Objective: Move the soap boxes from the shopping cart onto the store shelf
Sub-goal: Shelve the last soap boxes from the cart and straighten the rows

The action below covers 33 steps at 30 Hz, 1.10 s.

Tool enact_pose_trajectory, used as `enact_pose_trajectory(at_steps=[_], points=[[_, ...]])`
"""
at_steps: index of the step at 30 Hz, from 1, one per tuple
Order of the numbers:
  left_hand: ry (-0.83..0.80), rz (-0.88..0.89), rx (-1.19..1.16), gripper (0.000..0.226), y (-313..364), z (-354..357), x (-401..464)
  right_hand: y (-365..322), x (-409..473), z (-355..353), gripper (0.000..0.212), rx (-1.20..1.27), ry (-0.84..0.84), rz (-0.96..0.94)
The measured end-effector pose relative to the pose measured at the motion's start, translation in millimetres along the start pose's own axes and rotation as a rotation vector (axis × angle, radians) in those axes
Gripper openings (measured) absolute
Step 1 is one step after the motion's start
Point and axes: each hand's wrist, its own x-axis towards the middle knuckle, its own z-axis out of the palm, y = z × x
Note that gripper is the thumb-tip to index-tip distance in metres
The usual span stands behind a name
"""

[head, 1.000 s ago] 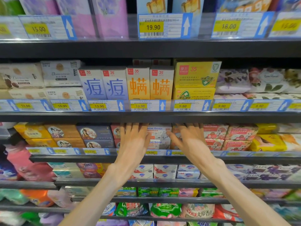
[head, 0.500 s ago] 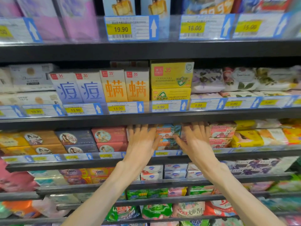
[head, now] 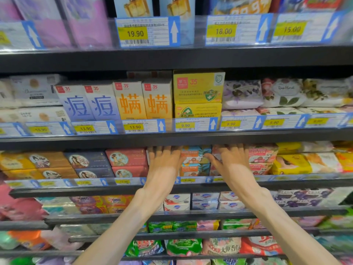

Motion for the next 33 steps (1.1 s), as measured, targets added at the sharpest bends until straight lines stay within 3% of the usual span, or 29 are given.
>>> enact_pose_trajectory(at_steps=[5, 12, 18, 22, 25, 33], points=[[0.032, 0.013, 0.006, 0.039, 2.7, -2.6, 0.6, 1.2, 3.2, 1.4, 0.041, 0.022, -0.025, -0.008], [-0.009, -0.004, 0.023, 0.042, 3.3, -3.0, -0.1, 1.3, 1.3, 3.2, 0.037, -0.015, -0.006, -0.014], [0.005, 0.016, -0.006, 0.043, 12.6, -15.1, -15.1, 7.0, -20.1, -3.0, 0.042, 0.015, 0.139, -0.143], [-0.026, 0.04, -0.095, 0.05, 32.7, -21.2, -33.3, 18.3, -46.7, -8.1, 0.042, 0.087, 0.108, -0.198], [-0.016, 0.098, -0.191, 0.039, 54.0, -19.8, -52.3, 39.5, -70.9, -7.1, 0.044, 0.123, 0.08, -0.257], [-0.227, 0.151, -0.272, 0.046, 106.8, -6.5, -80.4, 84.9, -121.1, -16.3, 0.045, 0.015, -0.034, -0.088]])
